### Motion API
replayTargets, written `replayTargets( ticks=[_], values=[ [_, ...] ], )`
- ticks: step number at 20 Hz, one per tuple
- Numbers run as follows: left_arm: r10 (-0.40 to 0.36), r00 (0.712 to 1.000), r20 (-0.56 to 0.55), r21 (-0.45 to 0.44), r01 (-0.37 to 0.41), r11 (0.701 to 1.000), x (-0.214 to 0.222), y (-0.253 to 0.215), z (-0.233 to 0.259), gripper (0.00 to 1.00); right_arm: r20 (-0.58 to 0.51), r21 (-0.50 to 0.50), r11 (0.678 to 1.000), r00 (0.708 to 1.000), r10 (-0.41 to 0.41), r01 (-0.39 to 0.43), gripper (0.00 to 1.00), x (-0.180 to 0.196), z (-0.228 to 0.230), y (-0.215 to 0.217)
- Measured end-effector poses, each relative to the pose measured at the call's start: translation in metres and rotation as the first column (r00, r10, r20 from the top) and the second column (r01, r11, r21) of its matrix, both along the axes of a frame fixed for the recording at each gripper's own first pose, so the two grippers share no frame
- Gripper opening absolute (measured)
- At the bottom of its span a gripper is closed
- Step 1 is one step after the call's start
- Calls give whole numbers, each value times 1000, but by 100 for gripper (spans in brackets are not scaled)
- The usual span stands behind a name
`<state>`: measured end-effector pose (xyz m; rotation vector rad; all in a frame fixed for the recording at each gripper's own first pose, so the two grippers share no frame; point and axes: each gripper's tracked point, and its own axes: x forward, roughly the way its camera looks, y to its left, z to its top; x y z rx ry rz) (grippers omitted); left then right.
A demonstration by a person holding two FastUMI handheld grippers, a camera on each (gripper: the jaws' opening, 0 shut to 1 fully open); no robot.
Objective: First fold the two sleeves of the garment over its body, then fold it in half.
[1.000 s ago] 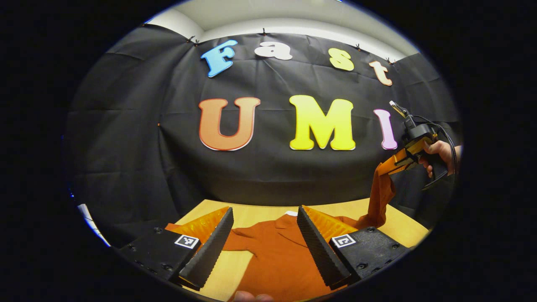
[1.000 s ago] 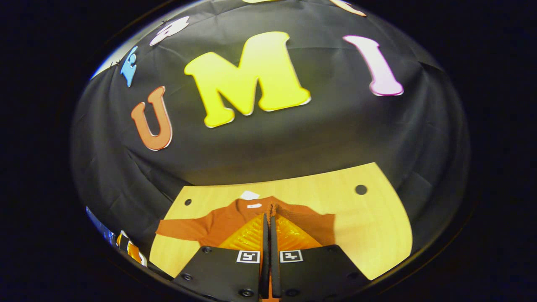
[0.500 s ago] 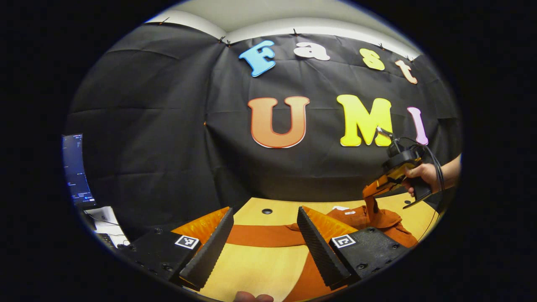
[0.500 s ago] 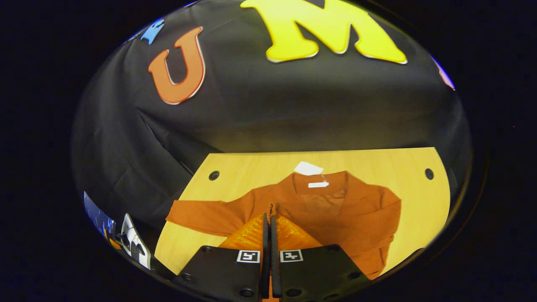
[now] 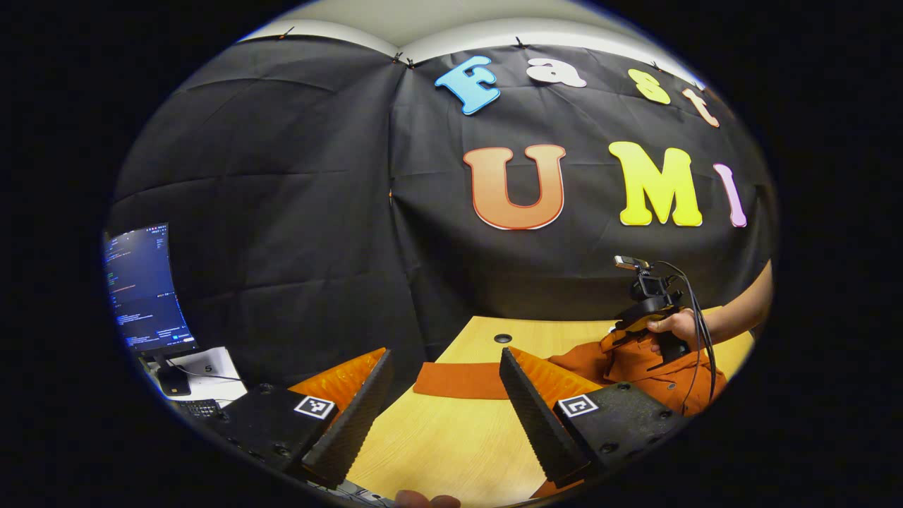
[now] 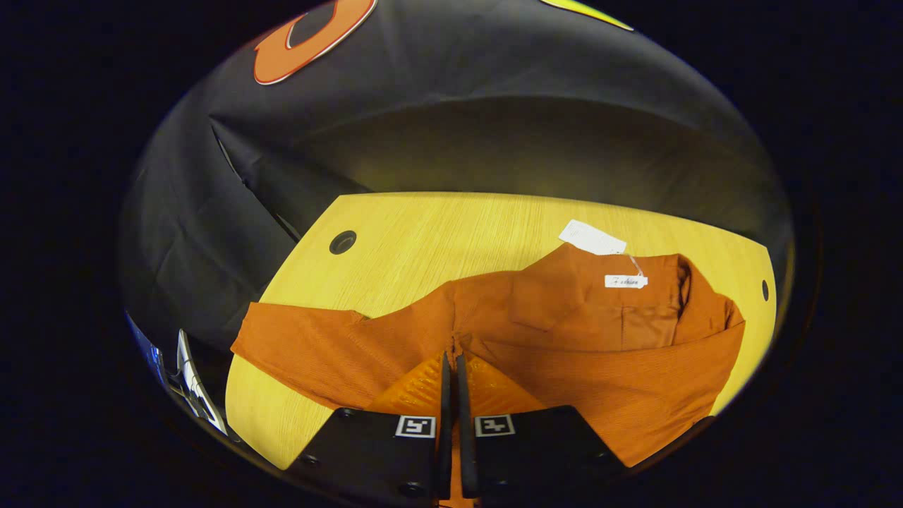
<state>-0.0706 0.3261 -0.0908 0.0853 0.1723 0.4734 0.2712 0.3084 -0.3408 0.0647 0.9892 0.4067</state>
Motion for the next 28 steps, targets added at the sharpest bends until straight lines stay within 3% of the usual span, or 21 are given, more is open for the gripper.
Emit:
replayTargets(
  ticks=[3, 4, 11, 12, 14, 15, 16, 17, 20, 23, 26, 28],
  values=[
    [23, 1000, -3, 4, -23, 1000, 5, 11, -2, 99, -9, 23, 999, 1000, -21, 21, 15, 2, -2, 4],
    [25, 1000, 2, 3, -25, 1000, 7, 12, 0, 98, -10, 53, 998, 1000, -26, 26, 32, 2, 0, 9],
    [22, 999, 31, -89, -19, 996, 43, 25, -13, 98, 24, 154, 987, 998, -56, 52, 72, -5, 51, 0],
    [25, 999, 24, -109, -22, 994, 48, 32, -21, 99, 30, 164, 986, 999, -45, 39, 86, -10, 63, -5],
    [-1, 1000, 19, -171, 4, 985, 64, 43, -33, 99, 64, 192, 981, 998, -21, 8, 88, -22, 95, -13],
    [-3, 1000, 14, -204, 6, 979, 72, 54, -40, 98, 87, 207, 978, 996, -12, -6, 82, -27, 113, -19],
    [10, 1000, 10, -232, -8, 973, 78, 68, -46, 98, 109, 221, 975, 994, -10, -14, 82, -33, 129, -27],
    [25, 1000, 16, -253, -20, 967, 85, 84, -51, 99, 127, 237, 971, 992, -12, -19, 88, -41, 146, -35],
    [8, 999, -42, -326, -22, 945, 109, 130, -81, 96, 161, 273, 961, 987, -4, -41, 87, -74, 187, -69],
    [-113, 986, -122, -517, 34, 855, 146, 150, -135, 96, 170, 248, 967, 985, 12, -55, 88, -115, 206, -119],
    [-236, 957, -170, -649, 72, 757, 177, 164, -191, 98, 154, 215, 977, 988, -33, -1, 88, -150, 211, -176],
    [-283, 933, -222, -657, 71, 751, 198, 177, -220, 99, 109, 196, 979, 990, -87, 64, 88, -173, 204, -211]
  ],
)
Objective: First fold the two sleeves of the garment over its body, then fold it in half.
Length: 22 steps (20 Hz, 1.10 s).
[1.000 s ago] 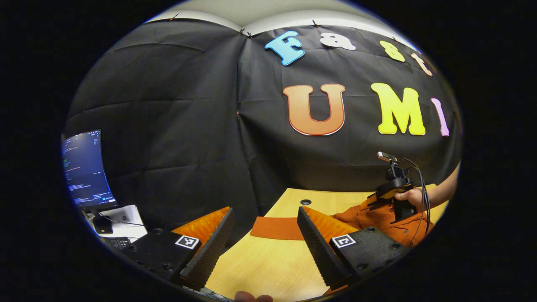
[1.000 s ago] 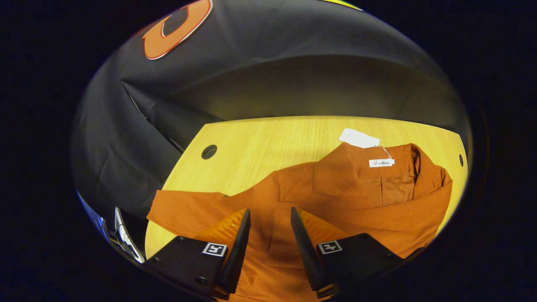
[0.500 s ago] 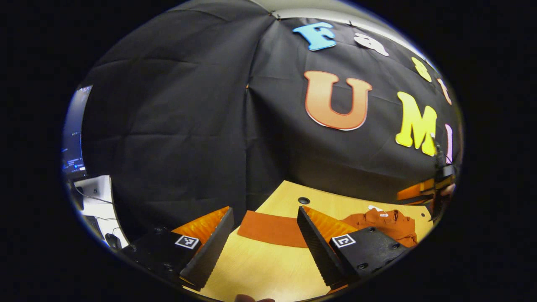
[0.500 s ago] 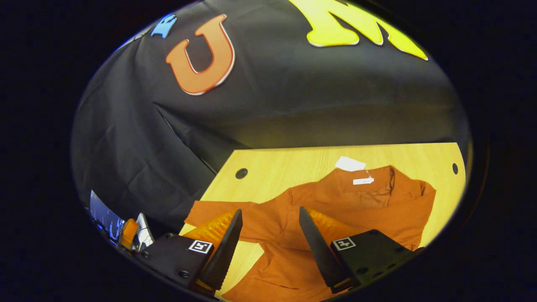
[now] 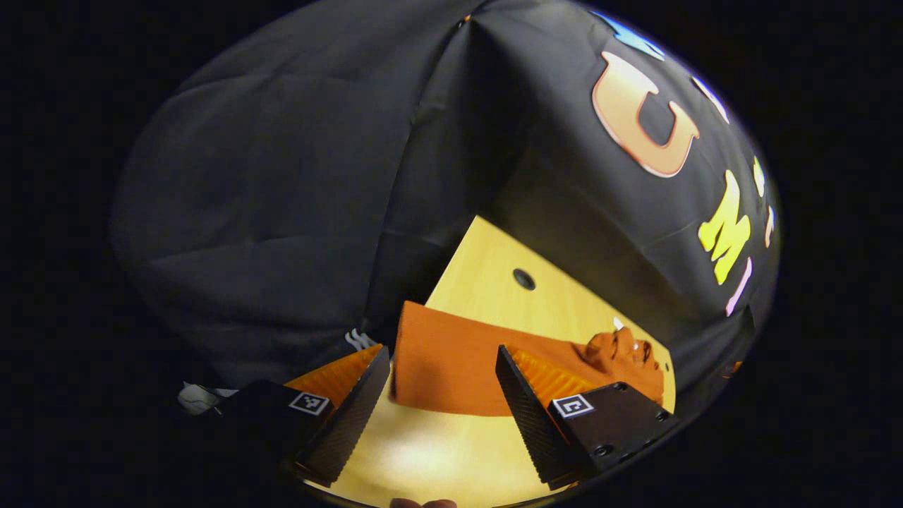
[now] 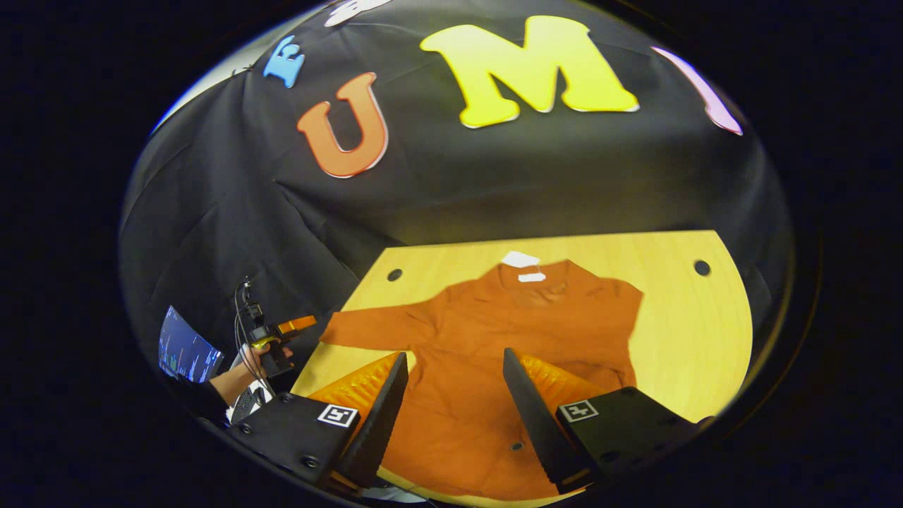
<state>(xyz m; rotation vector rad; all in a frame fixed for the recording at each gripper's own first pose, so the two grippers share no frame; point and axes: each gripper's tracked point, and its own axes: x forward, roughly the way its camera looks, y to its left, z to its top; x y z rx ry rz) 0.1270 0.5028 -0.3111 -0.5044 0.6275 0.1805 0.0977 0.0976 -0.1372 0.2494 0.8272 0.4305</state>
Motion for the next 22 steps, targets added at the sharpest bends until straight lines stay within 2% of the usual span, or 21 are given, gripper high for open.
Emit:
replayTargets(
  ticks=[4, 7, 10, 15, 16, 18, 21, 22],
  values=[
    [-63, 993, -96, 6, 64, 998, 19, 21, -39, 98, -62, -49, 995, 994, -92, 89, 88, -37, -17, -50],
    [-109, 987, -117, -76, 100, 992, 27, 12, -49, 98, -85, -62, 990, 988, -132, 126, 88, -51, -24, -66],
    [-99, 991, -85, -133, 87, 987, 44, 11, -51, 98, -112, -62, 989, 984, -140, 134, 88, -57, -30, -69],
    [-100, 989, -109, -178, 80, 981, 59, -2, -63, 96, -121, -68, 993, 987, -104, 96, 88, -58, -32, -61],
    [-84, 990, -113, -171, 64, 983, 62, -2, -59, 82, -118, -72, 993, 988, -97, 89, 87, -59, -32, -60],
    [-66, 987, -144, -138, 47, 989, 60, 3, -61, 74, -115, -73, 994, 989, -91, 83, 87, -58, -32, -59],
    [-47, 980, -194, -45, 39, 998, 55, 8, -57, 67, -124, -54, 994, 987, -100, 94, 88, -56, -36, -59],
    [-36, 977, -208, -10, 35, 999, 52, 13, -56, 59, -127, -44, 994, 987, -101, 96, 88, -58, -36, -57]
  ],
)
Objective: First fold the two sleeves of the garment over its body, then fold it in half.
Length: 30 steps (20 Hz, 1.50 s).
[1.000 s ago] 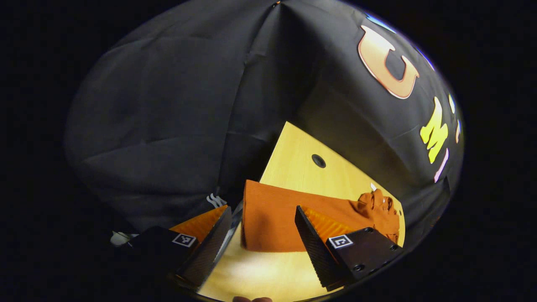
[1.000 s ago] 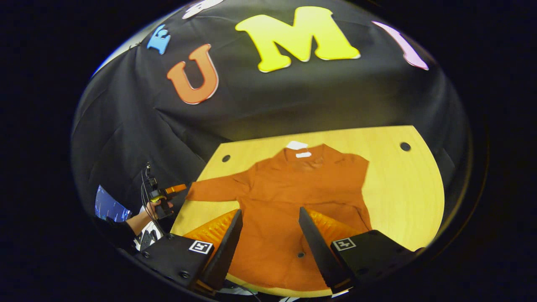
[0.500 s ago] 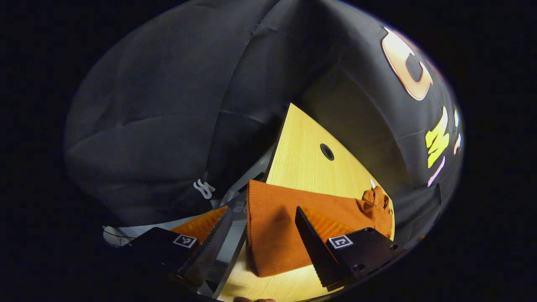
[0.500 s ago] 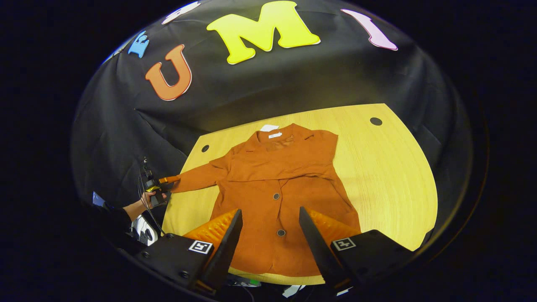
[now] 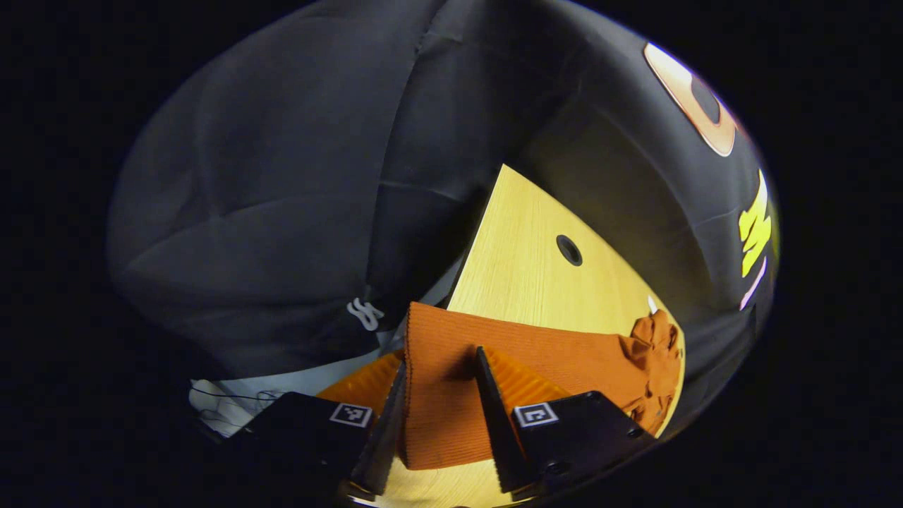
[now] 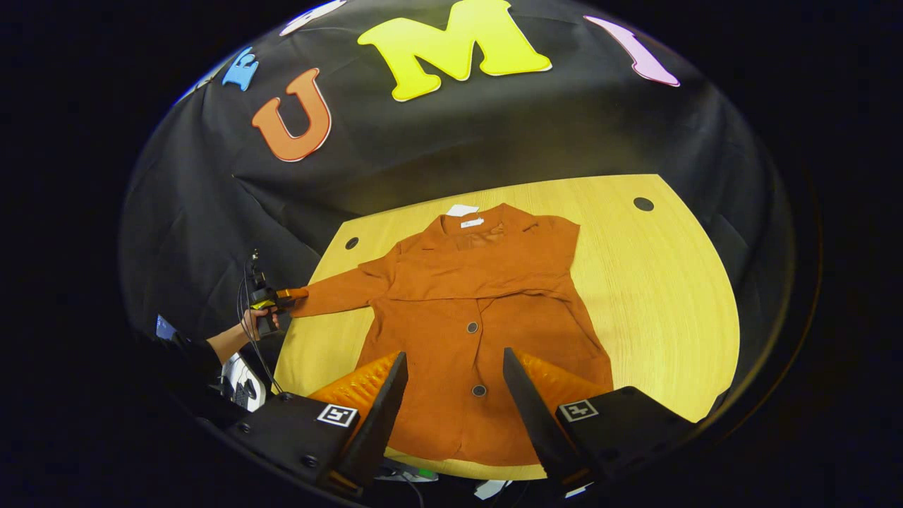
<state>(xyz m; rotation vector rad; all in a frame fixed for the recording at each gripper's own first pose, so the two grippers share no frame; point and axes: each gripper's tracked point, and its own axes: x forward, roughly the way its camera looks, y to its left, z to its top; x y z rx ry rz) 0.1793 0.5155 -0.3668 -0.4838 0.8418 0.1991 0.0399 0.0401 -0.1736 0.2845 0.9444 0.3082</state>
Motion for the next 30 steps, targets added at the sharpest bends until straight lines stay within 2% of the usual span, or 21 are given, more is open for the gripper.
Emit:
replayTargets(
  ticks=[1, 2, 4, 6, 9, 14, 16, 20, 23, 27, 30],
  values=[
    [13, 1000, -10, 36, -12, 999, 0, 4, 2, 63, 0, -4, 1000, 1000, 3, -3, 88, -1, -2, -1],
    [35, 999, -17, 70, -33, 997, -4, 9, 7, 28, 3, -8, 1000, 1000, 12, -12, 88, -4, -4, -1],
    [71, 997, -18, 80, -70, 994, -6, 7, 14, 0, 8, -13, 999, 999, 33, -33, 88, -9, -6, 0],
    [65, 998, 10, 22, -66, 998, -5, -9, 27, 3, 16, -7, 999, 999, 45, -45, 87, -13, -4, -2],
    [39, 997, 71, 38, -42, 998, 3, -24, 55, 3, 38, 25, 999, 998, 40, -41, 88, -11, 3, -6],
    [-19, 980, 198, 45, 11, 999, 14, -95, 160, 3, 77, 115, 992, 996, 44, -52, 87, -10, 10, -12],
    [-66, 971, 231, 88, 47, 995, 19, -131, 202, 2, 106, 156, 985, 993, 52, -68, 88, -11, 20, -16],
    [-163, 931, 326, 121, 130, 984, 35, -238, 280, 2, 188, 158, 982, 979, 77, -107, 87, -13, 43, -47],
    [-225, 917, 328, 127, 193, 973, 52, -313, 302, 2, 260, 160, 982, 964, 53, -97, 87, -5, 65, -84],
    [-334, 890, 311, 156, 299, 941, 64, -416, 309, 2, 323, 160, 986, 947, 0, -55, 88, -8, 82, -140],
    [-448, 854, 265, 192, 409, 892, 66, -494, 295, 3, 333, 163, 987, 941, -54, -1, 88, -12, 84, -184]
  ],
)
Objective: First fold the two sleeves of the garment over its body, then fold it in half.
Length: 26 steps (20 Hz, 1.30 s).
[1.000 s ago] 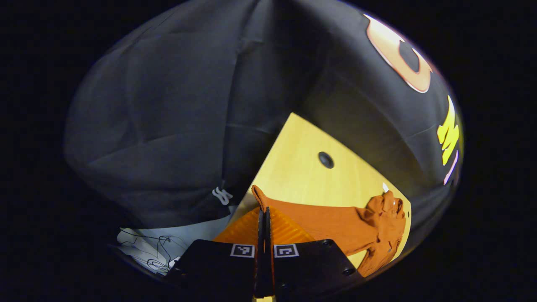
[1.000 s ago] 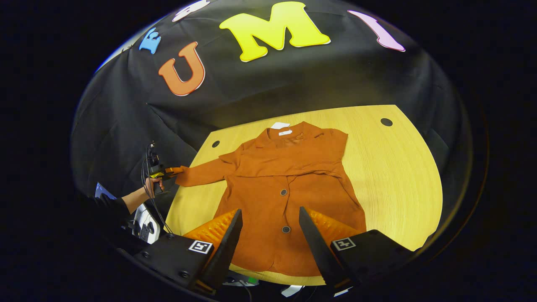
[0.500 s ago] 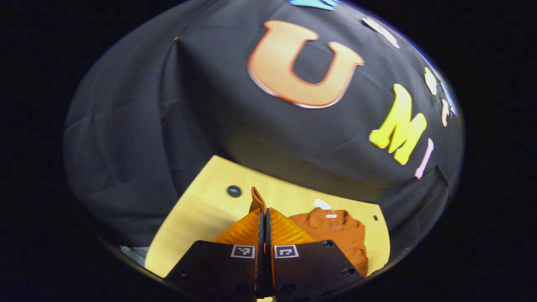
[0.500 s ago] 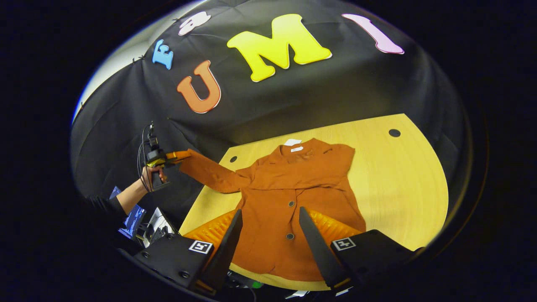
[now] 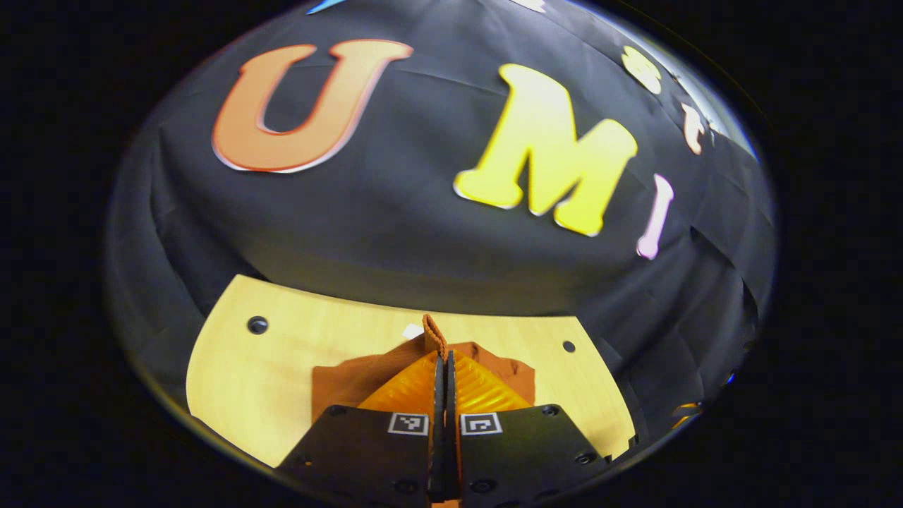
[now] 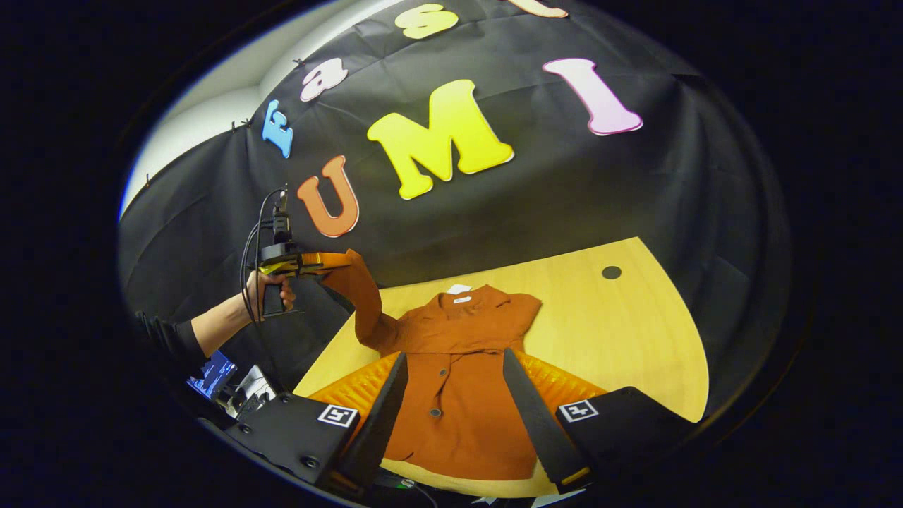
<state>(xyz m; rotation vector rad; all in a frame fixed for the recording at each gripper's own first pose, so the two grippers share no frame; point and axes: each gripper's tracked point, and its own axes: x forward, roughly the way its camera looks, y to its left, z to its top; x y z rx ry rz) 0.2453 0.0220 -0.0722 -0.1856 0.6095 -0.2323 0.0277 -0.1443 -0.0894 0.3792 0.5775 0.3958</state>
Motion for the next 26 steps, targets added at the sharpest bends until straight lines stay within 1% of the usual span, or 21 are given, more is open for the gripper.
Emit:
replayTargets(
  ticks=[3, 6, 10, 13, 15, 18, 19, 20, 21, 22, 23, 24, 25, 26],
  values=[
    [-82, 995, -49, -6, 82, 997, 3, -80, -39, 2, 5, 16, 996, 997, -83, 83, 88, 2, 5, -48],
    [-133, 984, -121, -15, 133, 991, 5, -136, -78, 3, -8, 21, 985, 985, -170, 170, 88, -2, 2, -93],
    [-176, 962, -208, -7, 178, 984, 16, -189, -132, 3, -8, 17, 954, 954, -298, 298, 89, -24, 10, -154],
    [-181, 953, -244, 26, 193, 981, 31, -210, -166, 3, -2, -19, 932, 932, -362, 362, 90, -43, 11, -185],
    [-165, 946, -281, 47, 185, 982, 37, -217, -185, 3, 13, -53, 924, 926, -378, 378, 91, -57, 12, -193],
    [-115, 942, -317, 73, 145, 987, 41, -227, -205, 3, 26, -94, 925, 929, -368, 369, 92, -70, 14, -190],
    [-101, 943, -316, 89, 136, 987, 34, -238, -237, 4, 27, -96, 927, 932, -363, 363, 92, -73, 17, -186],
    [-95, 946, -310, 103, 132, 986, 26, -238, -246, 5, 30, -87, 930, 934, -357, 358, 93, -74, 20, -179],
    [-101, 947, -304, 99, 137, 986, 38, -244, -230, 6, 46, -69, 931, 933, -356, 359, 93, -73, 27, -172],
    [-114, 946, -302, 83, 145, 986, 35, -248, -233, 10, 67, -51, 930, 930, -361, 364, 94, -69, 36, -167],
    [-124, 948, -295, 66, 149, 987, 30, -256, -231, 32, 84, -34, 931, 929, -360, 363, 94, -65, 44, -160],
    [-129, 952, -277, 58, 151, 987, 26, -261, -223, 50, 97, -33, 930, 928, -361, 365, 96, -64, 46, -155],
    [-127, 958, -258, 64, 148, 987, 22, -260, -217, 68, 110, -35, 931, 928, -357, 363, 92, -62, 49, -150],
    [-128, 963, -238, 69, 148, 987, 17, -260, -208, 87, 117, -37, 935, 931, -346, 352, 97, -59, 51, -142]
  ],
)
